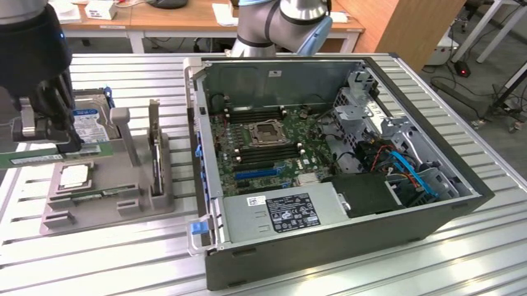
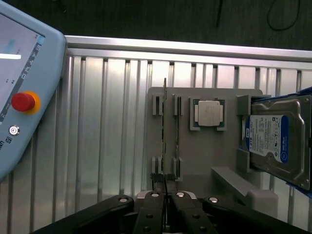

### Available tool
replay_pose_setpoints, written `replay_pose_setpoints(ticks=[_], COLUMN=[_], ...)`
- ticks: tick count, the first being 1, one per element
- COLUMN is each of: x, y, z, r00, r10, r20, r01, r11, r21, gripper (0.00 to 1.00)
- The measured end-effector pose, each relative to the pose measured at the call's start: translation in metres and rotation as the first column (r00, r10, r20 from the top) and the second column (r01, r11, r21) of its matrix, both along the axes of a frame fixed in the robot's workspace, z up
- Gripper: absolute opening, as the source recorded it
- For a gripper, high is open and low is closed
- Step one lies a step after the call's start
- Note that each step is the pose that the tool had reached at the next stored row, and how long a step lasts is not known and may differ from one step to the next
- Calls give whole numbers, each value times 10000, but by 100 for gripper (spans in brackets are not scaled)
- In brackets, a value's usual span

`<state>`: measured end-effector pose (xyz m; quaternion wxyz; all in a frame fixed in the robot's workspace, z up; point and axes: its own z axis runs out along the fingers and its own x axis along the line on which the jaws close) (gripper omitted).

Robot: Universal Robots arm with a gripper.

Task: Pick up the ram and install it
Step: 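Pick up the ram and move it above insertion slot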

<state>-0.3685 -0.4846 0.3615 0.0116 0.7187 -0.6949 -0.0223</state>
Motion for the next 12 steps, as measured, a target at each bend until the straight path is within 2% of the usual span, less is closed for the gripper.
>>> replay_pose_setpoints(ticks=[12], x=[0], y=[0], z=[207], r00=[10000], r10=[0], r20=[0], r01=[0], r11=[10000], r21=[0], gripper=[11])
